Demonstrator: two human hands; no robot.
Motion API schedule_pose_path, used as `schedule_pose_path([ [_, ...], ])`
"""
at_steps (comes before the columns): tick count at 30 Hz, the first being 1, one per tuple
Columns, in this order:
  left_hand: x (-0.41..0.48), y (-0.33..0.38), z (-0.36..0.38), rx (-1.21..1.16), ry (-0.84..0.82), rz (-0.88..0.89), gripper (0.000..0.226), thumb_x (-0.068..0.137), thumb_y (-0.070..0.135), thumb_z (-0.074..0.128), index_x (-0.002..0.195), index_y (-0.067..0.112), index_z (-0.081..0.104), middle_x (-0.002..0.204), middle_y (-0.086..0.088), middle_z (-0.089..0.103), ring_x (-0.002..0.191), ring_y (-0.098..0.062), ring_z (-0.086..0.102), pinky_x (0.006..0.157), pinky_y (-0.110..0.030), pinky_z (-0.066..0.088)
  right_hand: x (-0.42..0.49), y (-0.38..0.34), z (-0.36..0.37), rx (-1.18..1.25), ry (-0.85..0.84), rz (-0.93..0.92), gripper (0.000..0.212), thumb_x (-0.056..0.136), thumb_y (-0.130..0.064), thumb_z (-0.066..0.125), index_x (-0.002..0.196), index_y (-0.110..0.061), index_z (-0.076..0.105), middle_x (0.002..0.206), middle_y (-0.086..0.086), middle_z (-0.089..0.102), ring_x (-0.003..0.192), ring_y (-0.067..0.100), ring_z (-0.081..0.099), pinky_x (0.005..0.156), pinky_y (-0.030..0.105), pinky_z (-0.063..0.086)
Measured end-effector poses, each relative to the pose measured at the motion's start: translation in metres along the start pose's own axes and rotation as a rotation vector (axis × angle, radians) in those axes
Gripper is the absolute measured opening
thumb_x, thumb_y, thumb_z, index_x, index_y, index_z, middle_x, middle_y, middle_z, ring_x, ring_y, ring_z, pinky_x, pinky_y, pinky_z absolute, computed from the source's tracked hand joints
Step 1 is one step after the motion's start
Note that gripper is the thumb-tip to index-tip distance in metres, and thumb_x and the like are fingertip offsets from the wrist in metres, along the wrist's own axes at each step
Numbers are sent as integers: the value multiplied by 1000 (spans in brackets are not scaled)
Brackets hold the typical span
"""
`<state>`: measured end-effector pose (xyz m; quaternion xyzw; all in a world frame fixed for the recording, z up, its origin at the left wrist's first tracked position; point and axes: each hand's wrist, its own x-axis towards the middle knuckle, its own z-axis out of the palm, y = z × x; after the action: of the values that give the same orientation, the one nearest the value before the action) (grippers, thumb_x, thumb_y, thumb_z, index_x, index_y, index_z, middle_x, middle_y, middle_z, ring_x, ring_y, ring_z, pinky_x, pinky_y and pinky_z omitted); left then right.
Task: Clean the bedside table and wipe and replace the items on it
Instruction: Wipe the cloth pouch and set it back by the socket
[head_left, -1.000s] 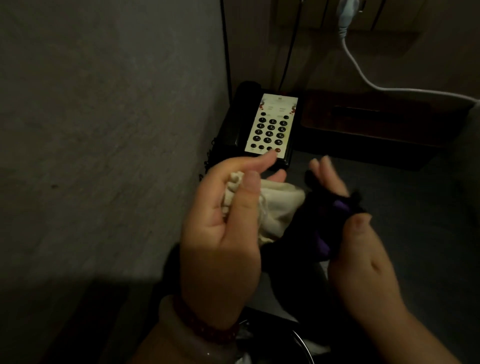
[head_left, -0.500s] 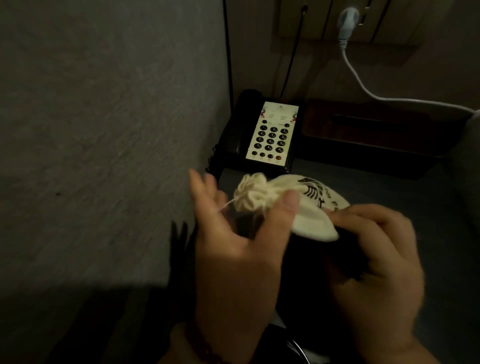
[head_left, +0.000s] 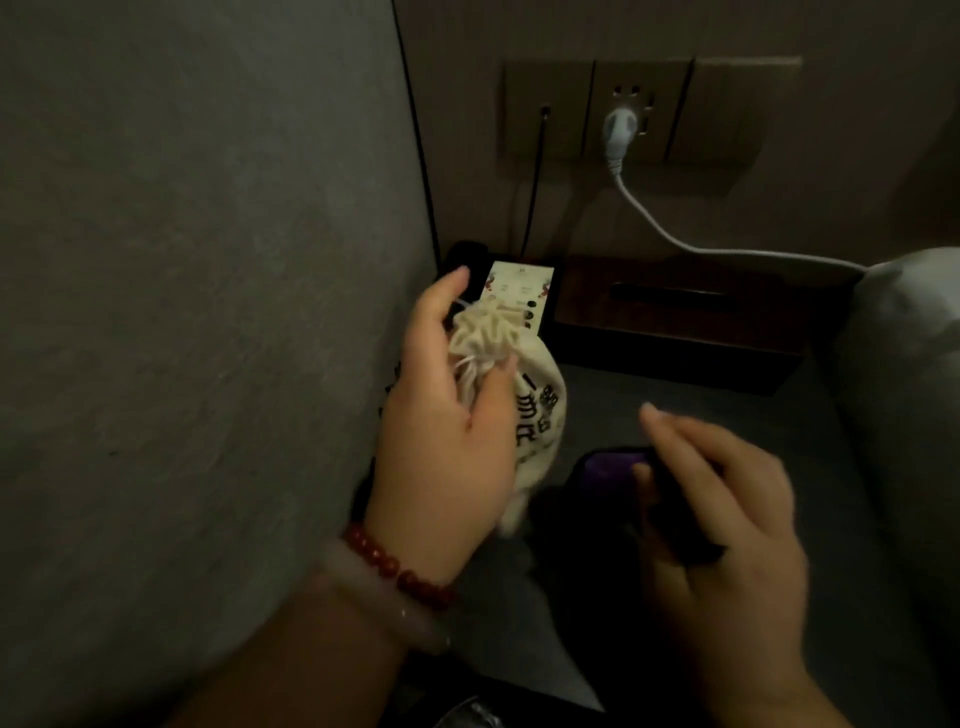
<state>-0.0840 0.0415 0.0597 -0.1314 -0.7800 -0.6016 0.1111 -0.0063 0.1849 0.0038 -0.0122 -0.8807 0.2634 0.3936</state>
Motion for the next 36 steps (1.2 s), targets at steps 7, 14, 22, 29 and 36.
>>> schedule_pose_path([
  [7, 68, 16, 26, 370, -287, 335, 34, 91, 8, 53, 117, 30, 53, 107, 12, 54, 96, 10, 51, 77, 2, 35, 19, 17, -15, -137, -85, 276, 64, 72, -8, 75, 131, -20, 54, 140, 2, 45, 131, 15, 33, 103, 34, 26],
  [14, 146, 30, 67, 599, -327, 474, 29, 87, 13, 57, 114, 23, 55, 109, 4, 50, 91, -8, 51, 73, -11, 39, 30, 33, -12, -245, -934, 575, 65, 93, -44, 48, 144, -53, 9, 156, -7, -24, 144, 24, -17, 116, 48, 3],
  [22, 208, 25, 114, 1000, -443, 592, 43, 93, 11, 50, 134, 23, 46, 129, -4, 46, 118, -25, 41, 94, -33, 37, 26, 45, 3, -187, -1319, 585, 71, 88, -65, 40, 142, -56, -6, 154, -6, -27, 143, 29, -21, 115, 52, -3],
  [29, 231, 15, 125, 884, -324, 424, 36, 94, 10, 46, 128, 22, 52, 126, -10, 43, 107, -27, 49, 82, -26, 34, 21, 52, 5, -162, -1292, 578, 71, 88, -64, 41, 142, -56, -5, 155, -8, -26, 143, 28, -19, 115, 49, -1],
  [36, 237, 13, 128, 995, -404, 445, 42, 90, 6, 52, 129, 20, 41, 124, -11, 41, 93, -26, 51, 71, -31, 40, 25, 57, 11, -176, -1390, 578, 76, 86, -68, 40, 143, -54, -8, 154, -5, -28, 142, 30, -22, 114, 53, -2],
])
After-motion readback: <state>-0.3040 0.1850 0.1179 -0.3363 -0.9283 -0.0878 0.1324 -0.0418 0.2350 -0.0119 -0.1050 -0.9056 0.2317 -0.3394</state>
